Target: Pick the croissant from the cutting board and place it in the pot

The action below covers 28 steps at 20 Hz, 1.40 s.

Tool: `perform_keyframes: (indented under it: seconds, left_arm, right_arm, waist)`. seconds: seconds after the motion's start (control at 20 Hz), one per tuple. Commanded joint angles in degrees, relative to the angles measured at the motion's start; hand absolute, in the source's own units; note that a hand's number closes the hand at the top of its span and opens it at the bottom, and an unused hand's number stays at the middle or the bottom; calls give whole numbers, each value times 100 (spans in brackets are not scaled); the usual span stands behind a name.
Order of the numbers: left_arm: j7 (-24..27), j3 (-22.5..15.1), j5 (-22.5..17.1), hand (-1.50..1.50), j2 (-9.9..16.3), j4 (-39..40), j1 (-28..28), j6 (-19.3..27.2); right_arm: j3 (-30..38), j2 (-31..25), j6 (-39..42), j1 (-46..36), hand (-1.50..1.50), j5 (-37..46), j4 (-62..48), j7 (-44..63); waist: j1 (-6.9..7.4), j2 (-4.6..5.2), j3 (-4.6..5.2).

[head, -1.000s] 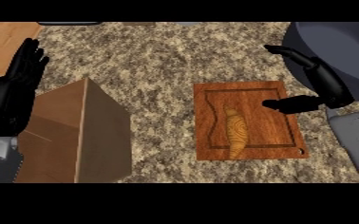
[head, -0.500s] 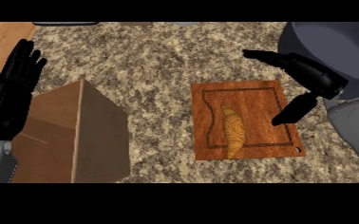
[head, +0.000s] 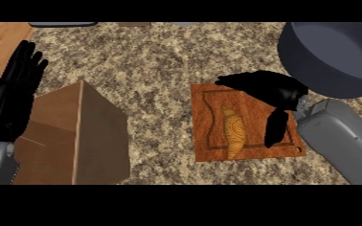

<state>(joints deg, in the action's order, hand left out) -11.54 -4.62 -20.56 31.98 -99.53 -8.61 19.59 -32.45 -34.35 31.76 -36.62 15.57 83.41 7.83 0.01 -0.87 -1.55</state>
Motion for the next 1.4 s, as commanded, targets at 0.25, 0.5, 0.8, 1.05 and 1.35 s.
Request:
perform_keyframes:
  seconds: [0.25, 0.5, 0.8, 1.05, 1.35]
  left_arm:
    - [379, -163, -32, 0, -391, 520, 69, 24]
    - [257, -342, 39, 0, -408, 514, -111, 288]
    - [266, -397, -65, 0, -268, 324, 15, 367]
    - [156, -389, -135, 0, -195, 561, -371, 395]
    - [409, -411, -291, 0, -149, 707, -181, 188]
  right_arm:
    - [-181, 636, 221, 326, -150, 79, 505, 1182]
    - [-169, 378, 371, 431, -150, 366, 385, 1032]
    - [-484, 646, 47, 799, -150, 961, 517, 1555]
    - [-448, 902, 130, 700, -150, 1047, 410, 1416]
    - [-325, 891, 73, 594, -150, 1336, -40, 1092]
  waist:
    - [-52, 88, 161]
    - [-55, 102, 154]
    - [-35, 84, 154]
    - [-40, 95, 155]
    - [-19, 101, 157]
